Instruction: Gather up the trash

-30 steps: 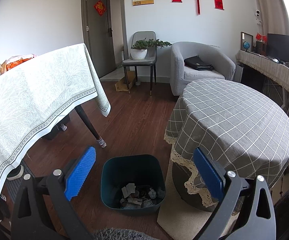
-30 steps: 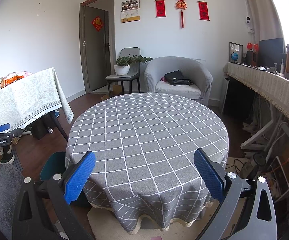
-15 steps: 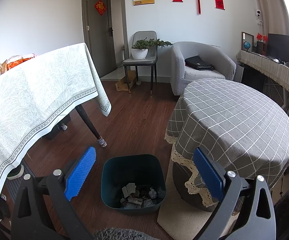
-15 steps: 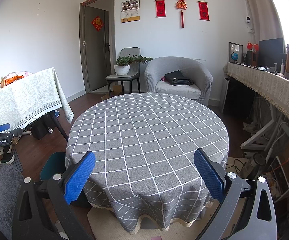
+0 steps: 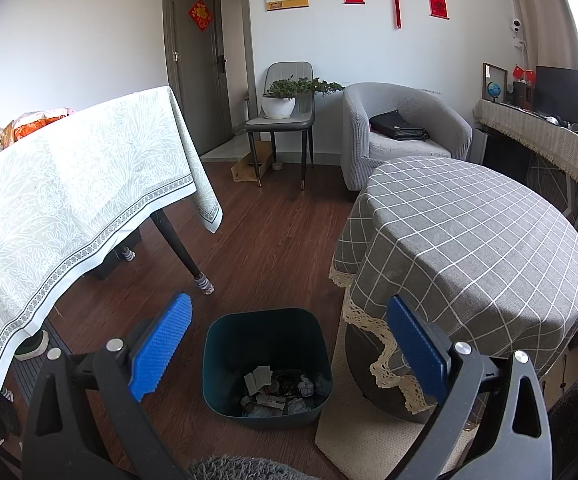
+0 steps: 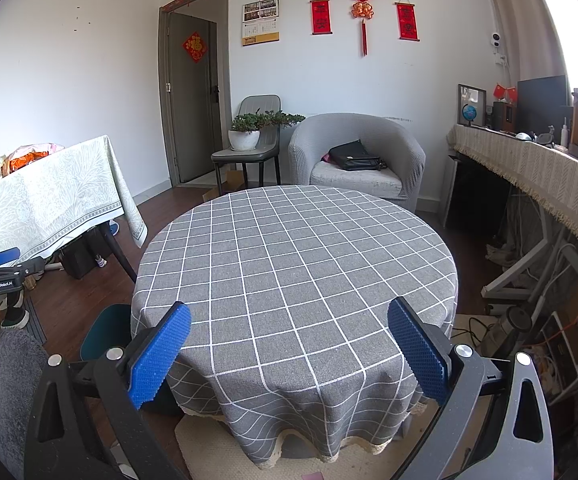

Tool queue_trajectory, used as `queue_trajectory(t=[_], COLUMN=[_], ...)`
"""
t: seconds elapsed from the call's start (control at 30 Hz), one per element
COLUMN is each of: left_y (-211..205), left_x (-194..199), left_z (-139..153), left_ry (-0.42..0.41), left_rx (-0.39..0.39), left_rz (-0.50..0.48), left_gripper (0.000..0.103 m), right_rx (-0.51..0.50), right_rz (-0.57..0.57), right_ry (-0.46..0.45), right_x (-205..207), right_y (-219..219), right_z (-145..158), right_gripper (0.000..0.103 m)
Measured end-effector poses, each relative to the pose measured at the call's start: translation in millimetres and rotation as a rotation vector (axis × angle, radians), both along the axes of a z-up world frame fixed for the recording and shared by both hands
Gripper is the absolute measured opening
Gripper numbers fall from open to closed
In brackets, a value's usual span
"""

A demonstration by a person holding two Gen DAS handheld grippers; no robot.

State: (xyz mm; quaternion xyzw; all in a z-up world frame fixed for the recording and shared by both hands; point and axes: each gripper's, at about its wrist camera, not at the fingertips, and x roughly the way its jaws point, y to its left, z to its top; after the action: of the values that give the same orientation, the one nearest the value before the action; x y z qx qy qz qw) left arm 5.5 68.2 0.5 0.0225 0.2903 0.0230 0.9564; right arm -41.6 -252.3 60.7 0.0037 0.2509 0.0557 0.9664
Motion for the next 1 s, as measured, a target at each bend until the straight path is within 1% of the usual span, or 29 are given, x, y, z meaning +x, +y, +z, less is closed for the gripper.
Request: queue_trajectory(t=[1.0], left_y=[-1.6], left_x=[-0.7], left_z=[-0.6], left_ry=[0.001], left_rx=[0.003], left_rz=[-0.007], left_gripper=[0.1], right_rx=[0.0], right_rz=[0.0], right_ry=[0.0], right_x=[-0.4], right_y=[0.0], right_z=[0.6], right_gripper=[0.1])
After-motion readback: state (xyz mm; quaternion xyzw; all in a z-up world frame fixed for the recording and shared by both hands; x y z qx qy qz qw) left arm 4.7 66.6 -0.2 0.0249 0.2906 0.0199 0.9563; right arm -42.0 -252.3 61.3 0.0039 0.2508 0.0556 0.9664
